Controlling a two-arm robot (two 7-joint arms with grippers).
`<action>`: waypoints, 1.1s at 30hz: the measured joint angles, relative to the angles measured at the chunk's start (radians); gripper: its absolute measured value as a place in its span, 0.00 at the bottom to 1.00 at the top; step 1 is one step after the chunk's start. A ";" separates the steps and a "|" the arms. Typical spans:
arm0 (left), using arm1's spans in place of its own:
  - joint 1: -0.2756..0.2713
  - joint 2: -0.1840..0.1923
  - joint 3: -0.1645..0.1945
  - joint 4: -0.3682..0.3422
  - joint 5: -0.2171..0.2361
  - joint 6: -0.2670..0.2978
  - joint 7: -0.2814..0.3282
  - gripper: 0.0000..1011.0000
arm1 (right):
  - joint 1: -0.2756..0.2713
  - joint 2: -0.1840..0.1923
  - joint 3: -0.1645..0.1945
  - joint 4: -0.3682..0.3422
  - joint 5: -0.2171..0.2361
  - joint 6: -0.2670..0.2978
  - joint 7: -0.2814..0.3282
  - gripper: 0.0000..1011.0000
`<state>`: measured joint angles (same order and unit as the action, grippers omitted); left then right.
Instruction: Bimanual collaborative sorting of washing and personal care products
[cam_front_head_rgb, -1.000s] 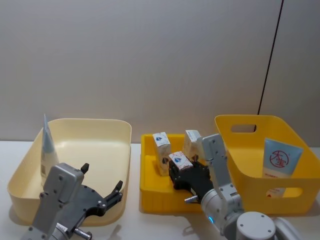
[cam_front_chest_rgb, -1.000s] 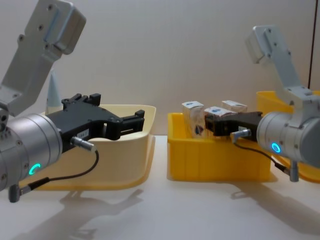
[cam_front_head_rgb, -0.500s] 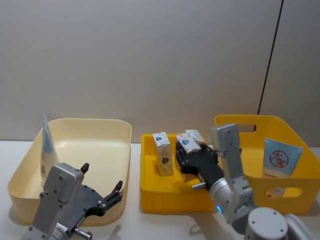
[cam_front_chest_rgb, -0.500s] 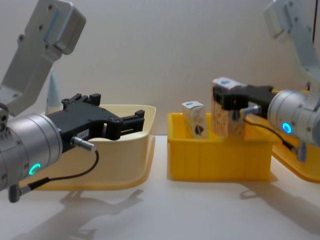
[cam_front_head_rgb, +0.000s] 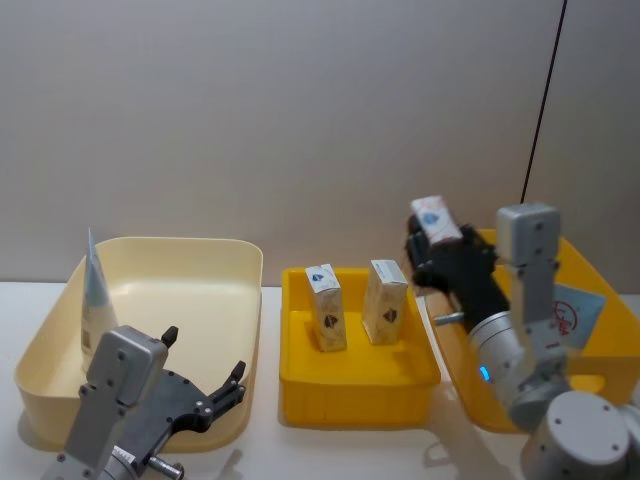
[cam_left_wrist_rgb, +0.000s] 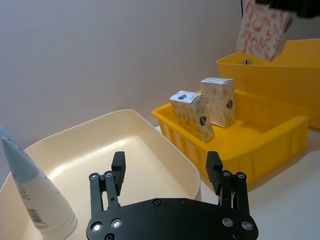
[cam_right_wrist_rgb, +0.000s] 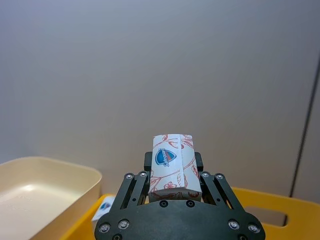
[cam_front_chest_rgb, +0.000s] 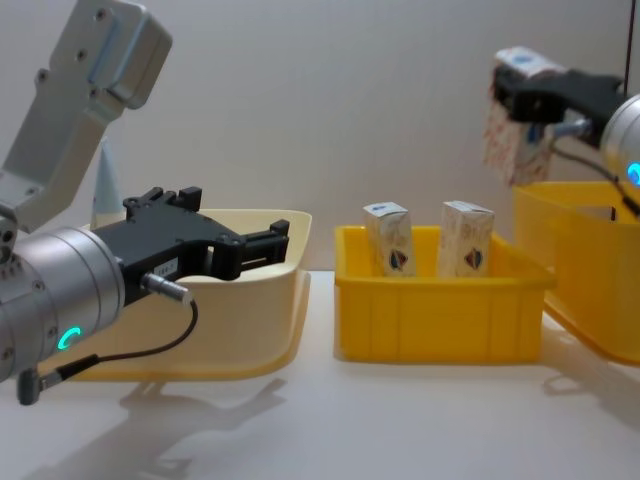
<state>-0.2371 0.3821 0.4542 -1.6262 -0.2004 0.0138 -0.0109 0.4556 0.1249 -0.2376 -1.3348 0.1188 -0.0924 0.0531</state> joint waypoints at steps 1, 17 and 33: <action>0.000 0.000 0.000 0.000 0.000 0.000 0.000 0.99 | -0.001 0.001 0.003 -0.003 -0.001 -0.004 -0.004 0.40; 0.000 0.000 0.000 0.000 0.000 0.000 0.000 0.99 | -0.038 0.041 0.132 -0.114 -0.037 -0.038 -0.109 0.40; 0.000 0.000 0.000 0.000 0.000 0.000 0.000 0.99 | -0.095 0.065 0.217 -0.188 -0.078 -0.007 -0.178 0.40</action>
<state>-0.2371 0.3821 0.4542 -1.6262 -0.2004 0.0138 -0.0109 0.3609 0.1903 -0.0208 -1.5230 0.0412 -0.0992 -0.1253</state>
